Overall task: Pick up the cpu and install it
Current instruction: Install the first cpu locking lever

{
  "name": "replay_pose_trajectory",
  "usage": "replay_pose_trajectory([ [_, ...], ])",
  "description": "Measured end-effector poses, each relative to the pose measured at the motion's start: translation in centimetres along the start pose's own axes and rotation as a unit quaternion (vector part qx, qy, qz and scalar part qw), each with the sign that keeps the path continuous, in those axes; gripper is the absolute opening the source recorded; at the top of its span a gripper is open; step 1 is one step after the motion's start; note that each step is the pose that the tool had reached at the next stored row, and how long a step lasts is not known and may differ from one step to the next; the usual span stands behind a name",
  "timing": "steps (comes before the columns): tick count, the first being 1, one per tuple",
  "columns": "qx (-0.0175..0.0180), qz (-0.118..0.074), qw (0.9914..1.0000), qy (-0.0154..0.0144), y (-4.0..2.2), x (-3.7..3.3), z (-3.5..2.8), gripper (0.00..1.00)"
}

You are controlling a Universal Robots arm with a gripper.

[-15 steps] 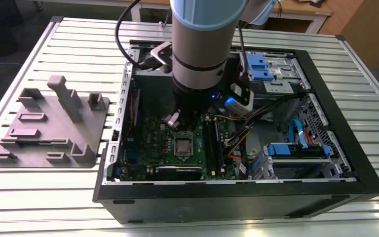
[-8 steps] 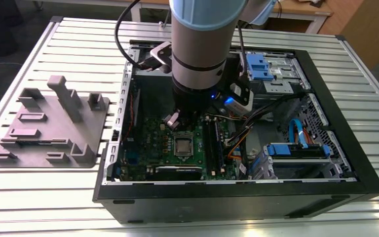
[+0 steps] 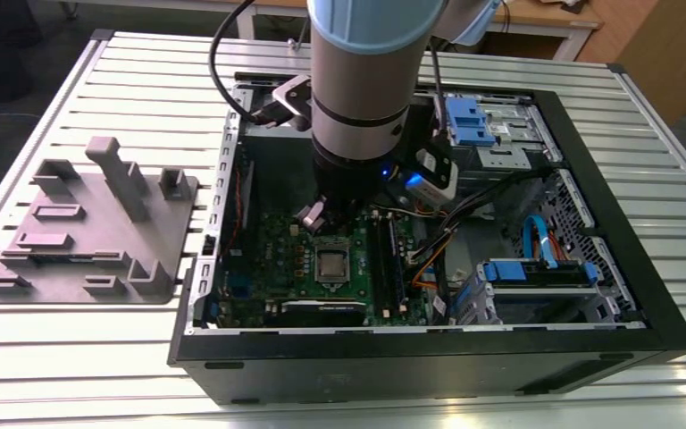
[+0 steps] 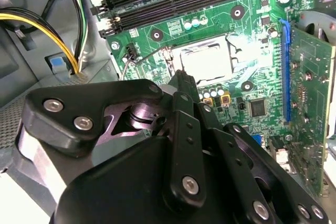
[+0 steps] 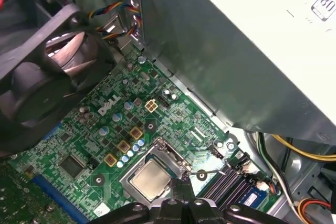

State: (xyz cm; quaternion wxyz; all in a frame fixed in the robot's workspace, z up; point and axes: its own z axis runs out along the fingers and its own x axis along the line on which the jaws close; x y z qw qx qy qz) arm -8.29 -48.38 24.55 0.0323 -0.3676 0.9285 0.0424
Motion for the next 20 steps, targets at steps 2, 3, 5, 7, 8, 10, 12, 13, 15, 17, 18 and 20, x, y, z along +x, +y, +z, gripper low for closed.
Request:
replay_pose_trajectory([
  [2, -0.0001, 0.0, 1.0, -0.0001, 0.0, -0.07, 0.04, 0.1],
  [3, 0.0, 0.0, 1.0, 0.0, -0.02, -0.13, 0.06, 0.1],
  [5, 0.0, 0.0, 1.0, 0.0, -0.15, -0.26, 0.06, 0.1],
  [7, 0.0, 0.0, 1.0, 0.0, -0.16, -0.27, 0.07, 0.1],
  [8, 0.0, 0.0, 1.0, 0.0, -0.14, -0.31, -0.01, 0.1],
  [10, 0.0, 0.0, 1.0, 0.0, -0.12, -0.33, -0.07, 0.1],
  [12, 0.0, 0.0, 1.0, 0.0001, -0.11, -0.34, -0.08, 0.1],
  [13, 0.0, 0.0, 1.0, 0.0001, -0.1, -0.36, -0.08, 0.1],
  [15, -0.0001, 0.0, 1.0, 0.0, -0.06, -0.39, -0.06, 0.1],
  [17, 0.0, 0.0, 1.0, 0.0, -0.03, -0.43, -0.05, 0.1],
  [18, 0.0, 0.0, 1.0, 0.0, -0.02, -0.43, -0.06, 0.1],
  [20, 0.0, 0.0, 1.0, 0.0001, 0.01, -0.47, -0.19, 0.1],
])
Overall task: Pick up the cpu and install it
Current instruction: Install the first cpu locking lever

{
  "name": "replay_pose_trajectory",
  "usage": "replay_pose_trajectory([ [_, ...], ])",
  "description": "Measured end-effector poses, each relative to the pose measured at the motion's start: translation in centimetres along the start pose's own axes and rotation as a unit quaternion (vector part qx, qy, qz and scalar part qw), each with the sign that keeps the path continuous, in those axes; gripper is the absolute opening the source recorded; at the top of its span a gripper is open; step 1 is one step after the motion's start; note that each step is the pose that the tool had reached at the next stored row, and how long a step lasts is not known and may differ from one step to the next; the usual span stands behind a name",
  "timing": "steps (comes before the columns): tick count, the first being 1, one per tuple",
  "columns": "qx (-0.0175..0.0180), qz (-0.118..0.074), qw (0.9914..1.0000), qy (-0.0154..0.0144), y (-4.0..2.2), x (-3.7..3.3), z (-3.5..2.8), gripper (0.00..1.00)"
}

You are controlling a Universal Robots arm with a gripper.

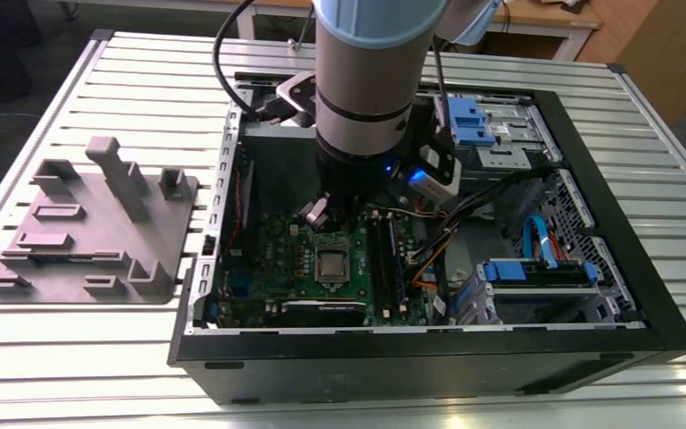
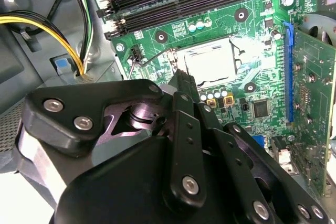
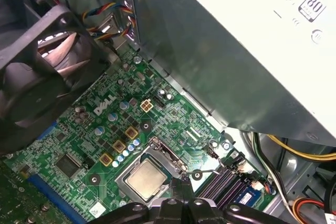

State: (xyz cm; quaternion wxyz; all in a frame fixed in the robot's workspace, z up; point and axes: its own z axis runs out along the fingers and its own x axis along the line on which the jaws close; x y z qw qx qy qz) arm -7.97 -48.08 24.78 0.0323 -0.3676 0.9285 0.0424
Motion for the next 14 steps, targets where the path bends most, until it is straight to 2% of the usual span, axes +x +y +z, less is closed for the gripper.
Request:
replay_pose_trajectory([
  [8, 0.0, 0.0, 1.0, 0.0, 0.1, -0.14, -1.21, 0.1],
  [14, -0.0024, 0.0, 0.99999, -0.0023, 0.34, -0.36, -1.18, 0.1],
])
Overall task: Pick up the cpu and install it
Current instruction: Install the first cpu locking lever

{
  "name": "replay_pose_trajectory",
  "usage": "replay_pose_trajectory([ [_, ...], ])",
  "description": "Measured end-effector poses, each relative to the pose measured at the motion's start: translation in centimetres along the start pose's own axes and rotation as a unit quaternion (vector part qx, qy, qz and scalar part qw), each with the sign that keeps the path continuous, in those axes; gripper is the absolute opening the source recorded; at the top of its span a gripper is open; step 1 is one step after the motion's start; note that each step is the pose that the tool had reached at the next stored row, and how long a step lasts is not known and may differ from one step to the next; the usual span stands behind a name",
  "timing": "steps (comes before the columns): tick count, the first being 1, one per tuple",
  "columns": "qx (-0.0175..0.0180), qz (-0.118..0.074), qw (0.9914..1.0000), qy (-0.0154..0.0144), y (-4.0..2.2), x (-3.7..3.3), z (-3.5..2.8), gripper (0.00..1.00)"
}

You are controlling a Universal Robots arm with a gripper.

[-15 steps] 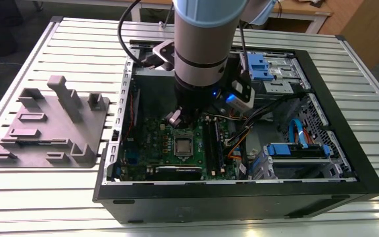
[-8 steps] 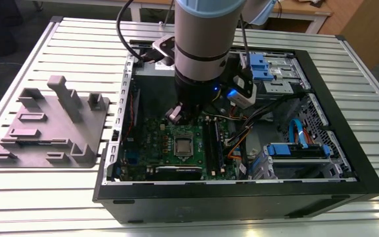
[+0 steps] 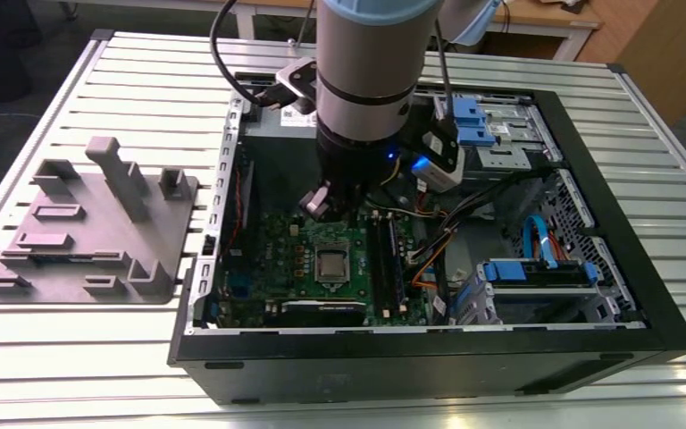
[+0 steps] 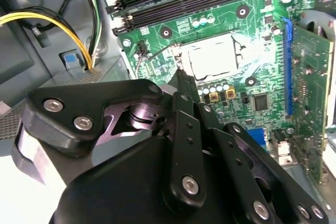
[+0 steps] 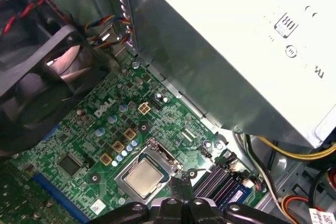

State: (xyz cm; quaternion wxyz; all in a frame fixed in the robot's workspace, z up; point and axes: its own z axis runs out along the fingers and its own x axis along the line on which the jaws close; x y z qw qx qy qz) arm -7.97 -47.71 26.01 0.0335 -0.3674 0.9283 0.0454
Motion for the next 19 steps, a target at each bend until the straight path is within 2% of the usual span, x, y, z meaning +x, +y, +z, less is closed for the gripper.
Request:
replay_pose_trajectory([
  [5, -0.0036, 0.0, 0.99999, -0.0034, 0.16, -0.22, 0.05, 0.1],
  [10, -0.0039, 0.0, 0.99999, -0.0036, 0.28, -0.55, 0.08, 0.1],
  [16, -0.0039, 0.0, 0.99999, -0.0036, -0.37, -1.63, 0.15, 0.1],
  [19, -0.0039, 0.0, 0.99999, -0.0036, -0.37, -2.07, 0.2, 0.1],
])
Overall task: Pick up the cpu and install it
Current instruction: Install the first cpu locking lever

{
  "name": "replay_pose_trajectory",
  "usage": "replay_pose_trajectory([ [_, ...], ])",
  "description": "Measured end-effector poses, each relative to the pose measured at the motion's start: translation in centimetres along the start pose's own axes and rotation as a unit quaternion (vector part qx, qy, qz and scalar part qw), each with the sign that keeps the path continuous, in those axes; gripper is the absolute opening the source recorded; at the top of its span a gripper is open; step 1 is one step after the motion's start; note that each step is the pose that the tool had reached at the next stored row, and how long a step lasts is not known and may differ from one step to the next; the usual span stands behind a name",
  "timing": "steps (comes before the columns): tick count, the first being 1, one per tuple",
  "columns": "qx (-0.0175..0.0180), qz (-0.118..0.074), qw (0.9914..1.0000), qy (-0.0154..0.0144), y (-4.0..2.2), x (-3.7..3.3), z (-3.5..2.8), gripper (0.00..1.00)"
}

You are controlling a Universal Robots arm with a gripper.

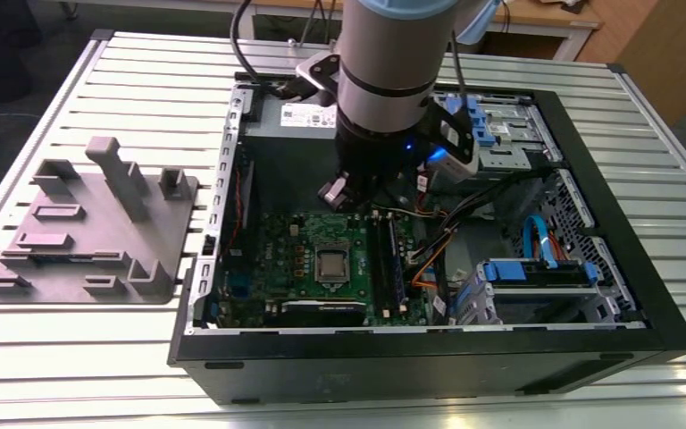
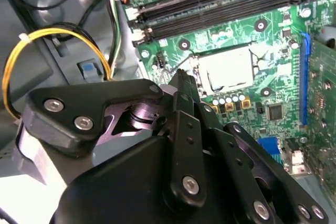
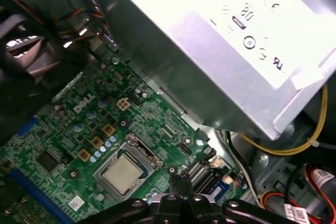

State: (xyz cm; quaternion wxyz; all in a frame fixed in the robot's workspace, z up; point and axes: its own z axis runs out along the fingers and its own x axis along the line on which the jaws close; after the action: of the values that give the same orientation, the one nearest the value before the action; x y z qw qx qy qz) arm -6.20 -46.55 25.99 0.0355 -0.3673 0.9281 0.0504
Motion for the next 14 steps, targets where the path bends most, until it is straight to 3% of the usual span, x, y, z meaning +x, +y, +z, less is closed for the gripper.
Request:
replay_pose_trajectory([
  [7, 0.0, 0.0, 1.0, 0.0, 0.72, -0.95, 0.15, 0.1],
  [14, -0.0003, 0.0, 1.0, -0.0003, 1.04, -1.26, 0.33, 0.1],
])
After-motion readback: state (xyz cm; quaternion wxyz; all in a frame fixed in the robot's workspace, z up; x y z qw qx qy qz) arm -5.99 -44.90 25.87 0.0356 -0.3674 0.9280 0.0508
